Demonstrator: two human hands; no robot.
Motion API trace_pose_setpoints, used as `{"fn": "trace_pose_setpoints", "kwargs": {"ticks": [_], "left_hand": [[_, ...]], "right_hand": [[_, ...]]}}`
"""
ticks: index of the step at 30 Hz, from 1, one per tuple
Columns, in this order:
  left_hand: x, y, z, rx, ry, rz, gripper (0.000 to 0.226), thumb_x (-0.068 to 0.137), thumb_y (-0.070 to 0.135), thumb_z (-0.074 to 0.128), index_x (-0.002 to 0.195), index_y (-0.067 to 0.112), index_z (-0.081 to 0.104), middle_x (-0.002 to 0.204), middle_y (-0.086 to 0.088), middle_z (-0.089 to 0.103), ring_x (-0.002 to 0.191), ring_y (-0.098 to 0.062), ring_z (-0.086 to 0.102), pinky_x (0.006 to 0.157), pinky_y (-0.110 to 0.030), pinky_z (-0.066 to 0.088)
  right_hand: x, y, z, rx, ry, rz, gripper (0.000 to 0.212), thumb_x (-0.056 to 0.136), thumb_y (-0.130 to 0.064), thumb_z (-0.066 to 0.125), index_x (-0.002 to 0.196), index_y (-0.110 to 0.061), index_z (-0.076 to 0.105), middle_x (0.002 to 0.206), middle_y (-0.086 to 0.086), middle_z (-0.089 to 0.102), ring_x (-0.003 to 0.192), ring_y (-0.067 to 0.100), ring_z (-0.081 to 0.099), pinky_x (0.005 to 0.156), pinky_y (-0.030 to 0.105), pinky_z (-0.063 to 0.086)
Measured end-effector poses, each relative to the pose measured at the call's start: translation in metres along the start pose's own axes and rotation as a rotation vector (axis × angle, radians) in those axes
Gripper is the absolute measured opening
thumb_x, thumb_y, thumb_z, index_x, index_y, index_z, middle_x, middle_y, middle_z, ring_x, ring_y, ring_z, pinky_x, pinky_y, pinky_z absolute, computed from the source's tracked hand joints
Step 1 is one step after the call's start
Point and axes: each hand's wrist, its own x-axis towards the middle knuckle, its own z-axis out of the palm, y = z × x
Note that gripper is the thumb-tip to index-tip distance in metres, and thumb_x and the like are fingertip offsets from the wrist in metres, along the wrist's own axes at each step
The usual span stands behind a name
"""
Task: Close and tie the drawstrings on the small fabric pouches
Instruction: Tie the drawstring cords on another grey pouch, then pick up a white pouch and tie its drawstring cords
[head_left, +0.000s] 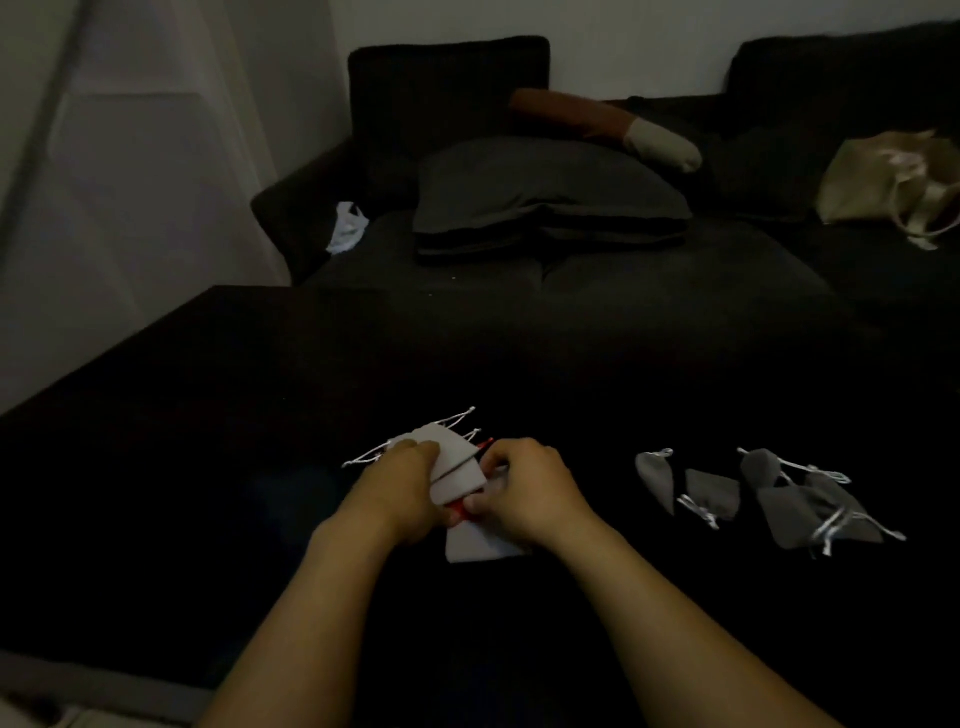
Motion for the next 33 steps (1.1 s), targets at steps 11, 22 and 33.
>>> {"fn": "trace_pose_setpoints", "kwargs": {"ticks": [11, 22, 33], "left_hand": [[-0.007, -0.009, 0.001, -0.104, 0.112, 0.105, 0.060, 0.079, 0.024, 0.079, 0.132, 0.015, 0.054, 0.130, -0.003, 0.055, 0.115, -0.019, 0.055, 0.100, -0.033, 0.045], [0.001, -0.015, 0.007, -0.194, 0.055, 0.052, 0.050, 0.080, 0.026, 0.075, 0.127, 0.033, 0.058, 0.125, 0.004, 0.062, 0.110, -0.018, 0.060, 0.097, -0.040, 0.051], [0.002, 0.010, -0.015, -0.161, 0.071, -0.028, 0.069, 0.080, 0.014, 0.070, 0.143, 0.017, 0.042, 0.147, -0.002, 0.039, 0.139, -0.028, 0.037, 0.115, -0.039, 0.032]], "right_hand": [[0.009, -0.009, 0.006, 0.616, -0.032, 0.175, 0.014, 0.085, -0.014, 0.063, 0.088, -0.005, 0.074, 0.079, 0.007, 0.070, 0.069, 0.018, 0.064, 0.055, 0.027, 0.051], [0.009, -0.012, -0.008, 0.650, 0.022, 0.177, 0.019, 0.085, -0.007, 0.054, 0.068, -0.009, 0.063, 0.069, 0.011, 0.059, 0.065, 0.022, 0.061, 0.069, 0.043, 0.060], [-0.005, -0.007, -0.075, 1.185, 0.278, 0.137, 0.014, 0.082, -0.003, 0.050, 0.078, -0.004, 0.064, 0.087, 0.011, 0.067, 0.086, 0.024, 0.064, 0.076, 0.040, 0.055]]}}
